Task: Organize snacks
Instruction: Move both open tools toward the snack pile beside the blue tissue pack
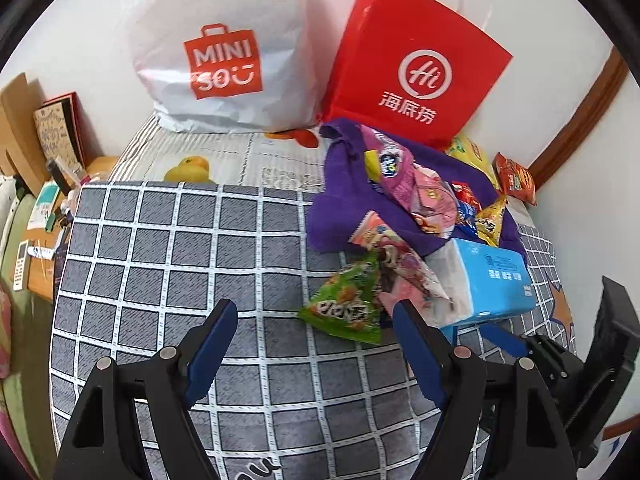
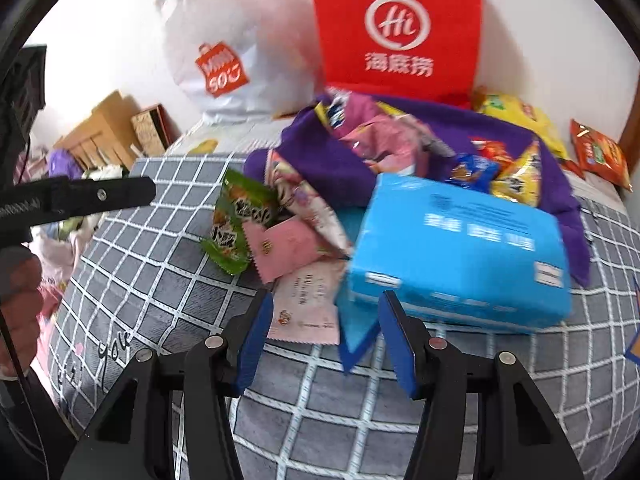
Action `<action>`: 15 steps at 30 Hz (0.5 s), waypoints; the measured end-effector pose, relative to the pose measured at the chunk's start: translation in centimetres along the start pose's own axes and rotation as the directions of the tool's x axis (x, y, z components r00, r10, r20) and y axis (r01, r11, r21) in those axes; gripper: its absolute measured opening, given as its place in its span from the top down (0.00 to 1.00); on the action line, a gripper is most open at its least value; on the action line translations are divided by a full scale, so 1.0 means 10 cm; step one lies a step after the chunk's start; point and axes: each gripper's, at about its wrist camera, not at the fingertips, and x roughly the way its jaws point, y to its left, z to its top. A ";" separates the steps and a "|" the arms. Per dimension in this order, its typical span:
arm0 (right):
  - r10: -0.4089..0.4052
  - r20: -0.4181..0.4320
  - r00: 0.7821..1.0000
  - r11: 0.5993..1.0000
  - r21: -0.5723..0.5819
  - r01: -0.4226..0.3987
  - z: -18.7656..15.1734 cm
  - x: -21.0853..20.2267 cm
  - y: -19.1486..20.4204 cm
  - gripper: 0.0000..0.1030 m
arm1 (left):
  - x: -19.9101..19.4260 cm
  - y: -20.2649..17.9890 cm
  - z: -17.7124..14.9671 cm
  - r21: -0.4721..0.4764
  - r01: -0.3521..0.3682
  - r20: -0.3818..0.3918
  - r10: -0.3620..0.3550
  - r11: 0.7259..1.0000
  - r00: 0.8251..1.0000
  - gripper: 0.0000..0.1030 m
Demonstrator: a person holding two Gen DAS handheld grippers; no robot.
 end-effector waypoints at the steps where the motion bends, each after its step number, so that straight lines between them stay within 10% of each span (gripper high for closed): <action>1: 0.002 -0.009 1.000 1.000 -0.002 -0.002 0.00 0.04 0.02 0.46 | 0.01 0.02 0.00 -0.005 0.003 -0.002 -0.003 1.000 1.000 0.24; 15: 0.017 -0.057 0.998 1.000 0.008 -0.017 -0.04 0.27 0.03 0.46 | 0.04 -0.13 0.01 0.103 -0.015 -0.029 0.018 0.995 0.999 0.24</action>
